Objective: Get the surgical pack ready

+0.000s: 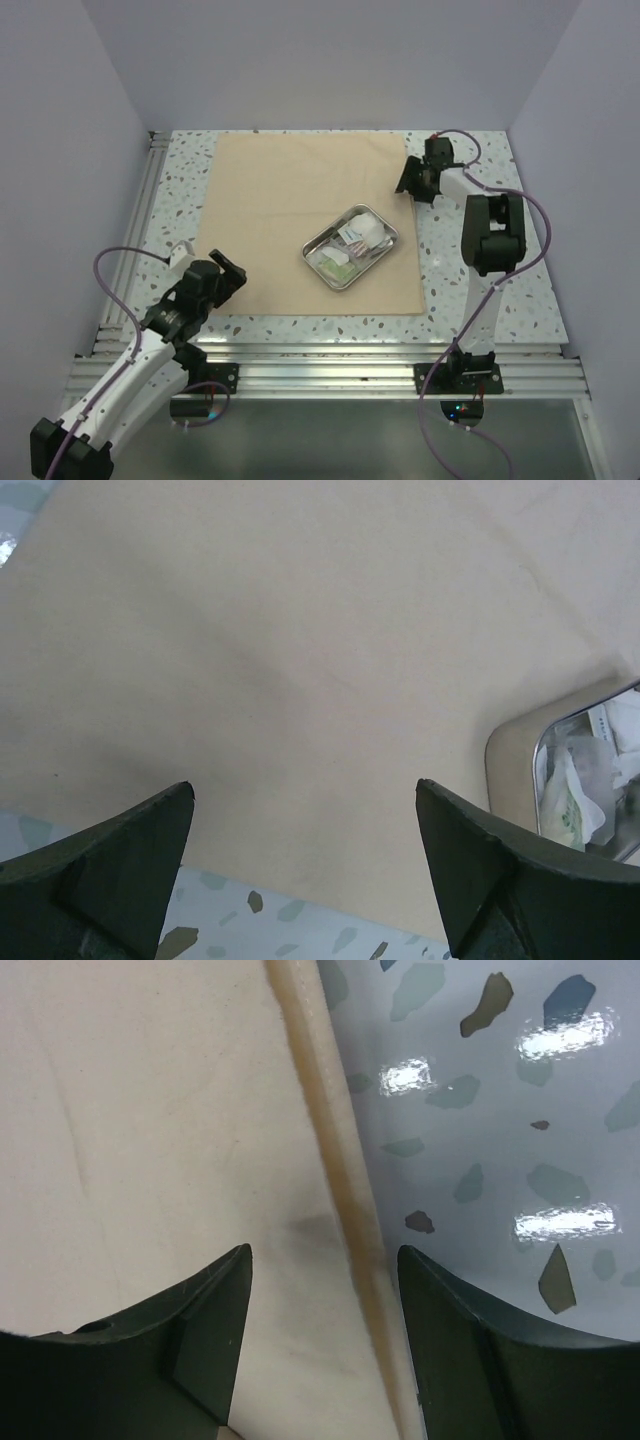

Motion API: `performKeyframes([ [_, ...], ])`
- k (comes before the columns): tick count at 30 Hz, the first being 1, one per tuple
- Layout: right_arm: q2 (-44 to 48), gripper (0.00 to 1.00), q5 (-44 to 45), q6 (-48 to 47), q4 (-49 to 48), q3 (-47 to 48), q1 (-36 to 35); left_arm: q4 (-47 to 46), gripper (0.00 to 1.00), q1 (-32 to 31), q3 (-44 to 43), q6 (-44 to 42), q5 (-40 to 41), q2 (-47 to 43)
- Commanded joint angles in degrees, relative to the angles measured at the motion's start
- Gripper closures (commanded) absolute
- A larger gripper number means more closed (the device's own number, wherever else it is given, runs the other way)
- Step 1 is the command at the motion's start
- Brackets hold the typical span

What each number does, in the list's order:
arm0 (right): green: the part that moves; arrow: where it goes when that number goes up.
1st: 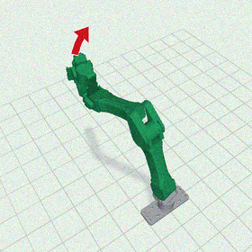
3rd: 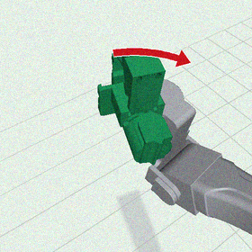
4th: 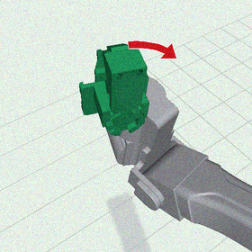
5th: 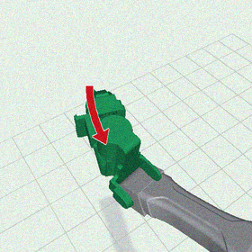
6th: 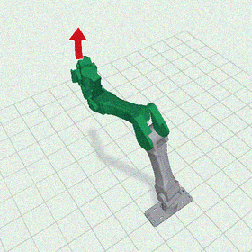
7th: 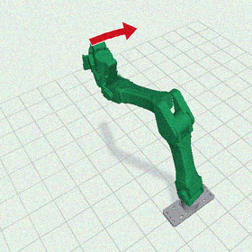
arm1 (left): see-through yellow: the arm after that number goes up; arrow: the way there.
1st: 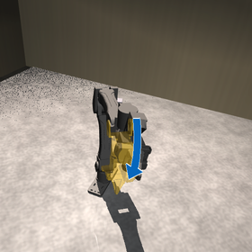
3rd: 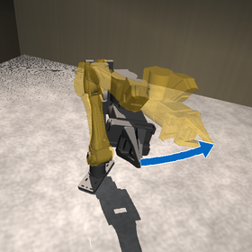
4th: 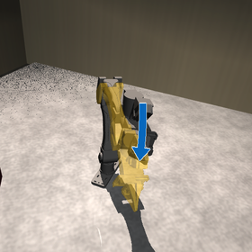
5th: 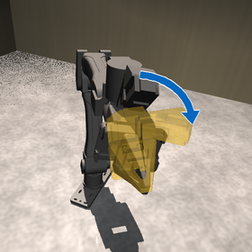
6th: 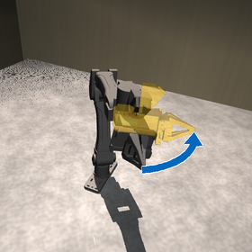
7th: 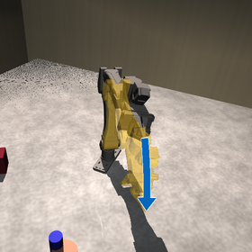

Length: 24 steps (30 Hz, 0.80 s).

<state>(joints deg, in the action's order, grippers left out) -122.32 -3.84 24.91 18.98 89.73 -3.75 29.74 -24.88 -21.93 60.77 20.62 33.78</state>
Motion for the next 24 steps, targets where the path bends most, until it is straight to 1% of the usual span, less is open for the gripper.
performKeyframes([
  [1, -1.2, 0.38, -3.7, -0.7, -2.7, 3.1, -0.1, 3.2, 0.04, -0.2, 0.4, 4.0, 1.9, 1.0],
  [5, -3.5, 0.46, -5.6, 0.1, -3.2, 4.7, 0.0, 4.8, 0.06, -0.3, 0.0, 4.8, 2.8, 4.1],
  [6, -3.9, 0.51, -5.7, 0.2, -3.2, 4.9, 0.0, 5.4, 0.06, -0.2, 0.0, 5.2, 2.8, 4.4],
  [8, -4.3, 0.58, -5.5, 0.8, -3.4, 5.0, 0.1, 6.5, 0.07, -0.2, -0.2, 7.2, 3.7, 5.2],
  [9, -4.2, 0.67, -5.1, 1.4, -3.9, 4.9, 0.1, 9.0, 0.08, -0.3, -0.8, 8.6, 4.2, 5.5],
  [10, -4.2, 0.69, -4.7, 1.7, -4.0, 4.8, 0.1, 9.5, 0.09, -0.3, -1.2, 9.4, 4.5, 6.0],
  [11, -3.9, 0.74, -4.4, 2.1, -4.2, 4.2, 0.2, 10.1, 0.11, -0.3, -1.6, 9.5, 4.3, 7.3],
  [12, -3.7, 0.83, -3.6, 2.9, -4.9, 3.8, 0.7, 10.9, 0.11, -0.2, -2.5, 9.6, 4.1, 7.8],
  [13, -3.5, 0.9, -3.2, 3.5, -5.3, 3.3, 0.8, 11.3, 0.11, -0.3, -2.9, 9.8, 3.9, 8.8],
  [15, -2.7, 0.98, -2.8, 5.0, -6.2, 2.0, 1.5, 12.5, 0.11, -0.2, -3.9, 10.9, 3.4, 9.6],
  [16, -2.3, 1.0, -2.2, 5.5, -6.6, 1.6, 1.9, 12.9, 0.11, -0.3, -4.2, 11.3, 3.2, 10.2],
  [18, -1.2, 1.0, -1.3, 7.2, -7.5, 0.1, 2.5, 12.8, 0.11, -0.3, -4.6, 12.4, 2.5, 11.0],
  [21, 1.5, 1.0, 3.3, 10.1, -7.9, -2.9, 3.5, 11.5, 0.11, -0.3, -5.3, 12.4, 1.7, 13.7],
  [24, 5.7, 1.0, 7.0, 13.7, -11.1, -8.8, 5.9, 9.6, 0.12, -0.2, -6.2, 11.4, 1.9, 18.3],
])
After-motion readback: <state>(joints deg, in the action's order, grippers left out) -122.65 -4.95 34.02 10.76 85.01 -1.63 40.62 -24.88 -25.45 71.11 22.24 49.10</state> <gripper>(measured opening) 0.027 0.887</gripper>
